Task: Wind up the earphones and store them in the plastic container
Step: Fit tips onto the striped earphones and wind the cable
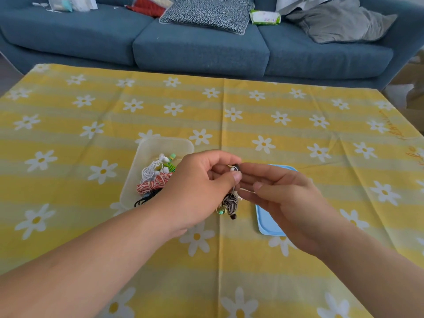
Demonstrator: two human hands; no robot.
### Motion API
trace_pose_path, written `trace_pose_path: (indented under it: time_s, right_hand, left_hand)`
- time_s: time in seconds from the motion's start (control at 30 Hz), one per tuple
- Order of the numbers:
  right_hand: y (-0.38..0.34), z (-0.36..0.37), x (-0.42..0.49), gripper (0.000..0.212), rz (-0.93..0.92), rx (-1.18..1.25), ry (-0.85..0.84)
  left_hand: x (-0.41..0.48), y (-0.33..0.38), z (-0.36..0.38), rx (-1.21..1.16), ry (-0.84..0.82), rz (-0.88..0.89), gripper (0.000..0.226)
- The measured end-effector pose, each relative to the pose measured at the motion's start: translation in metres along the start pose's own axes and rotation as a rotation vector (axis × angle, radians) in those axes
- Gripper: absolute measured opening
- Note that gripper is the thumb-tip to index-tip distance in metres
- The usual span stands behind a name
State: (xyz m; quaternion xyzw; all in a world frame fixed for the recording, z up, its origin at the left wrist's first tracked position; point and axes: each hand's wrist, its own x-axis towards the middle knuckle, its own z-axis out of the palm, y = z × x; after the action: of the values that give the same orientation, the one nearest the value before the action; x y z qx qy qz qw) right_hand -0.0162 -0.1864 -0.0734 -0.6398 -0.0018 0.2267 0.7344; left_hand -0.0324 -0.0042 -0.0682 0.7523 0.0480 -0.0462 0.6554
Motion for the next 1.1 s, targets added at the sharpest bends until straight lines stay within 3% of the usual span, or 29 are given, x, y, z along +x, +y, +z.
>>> trace_pose_path:
  time_s: [0.1,0.2,0.33,0.43,0.63,0.83,1.0,1.1]
  right_hand:
    - [0.002,0.002,0.0,0.052,0.004,-0.063,-0.075]
    - [0.001,0.008,-0.002,0.041,0.021,-0.198,-0.159]
    - [-0.003,0.015,0.001,0.043,0.081,-0.046,-0.227]
    - [-0.002,0.025,0.006,0.039,0.09,0.029,-0.168]
    - [-0.009,0.062,0.028,0.027,0.01,0.015,0.014]
    - [-0.005,0.113,0.052,0.029,-0.053,-0.141,0.174]
    - [-0.004,0.133,0.07,0.014,-0.07,-0.267,0.216]
    - [-0.004,0.134,0.08,0.025,-0.096,-0.354,0.232]
  left_hand:
    - [0.0,0.008,-0.003,-0.156,0.003,-0.028,0.02]
    - [0.001,0.018,-0.011,-0.357,-0.007,-0.077,0.019]
    - [0.001,0.025,-0.027,-0.452,0.046,-0.087,0.026]
    - [0.001,0.024,-0.038,-0.45,0.146,-0.07,0.026]
    - [0.003,0.021,-0.07,-0.144,0.31,-0.048,0.015]
    - [0.004,0.009,-0.104,-0.022,0.295,-0.189,0.014]
    - [0.014,-0.01,-0.117,0.251,0.406,-0.054,0.018]
    - [0.025,-0.02,-0.117,0.384,0.44,0.028,0.021]
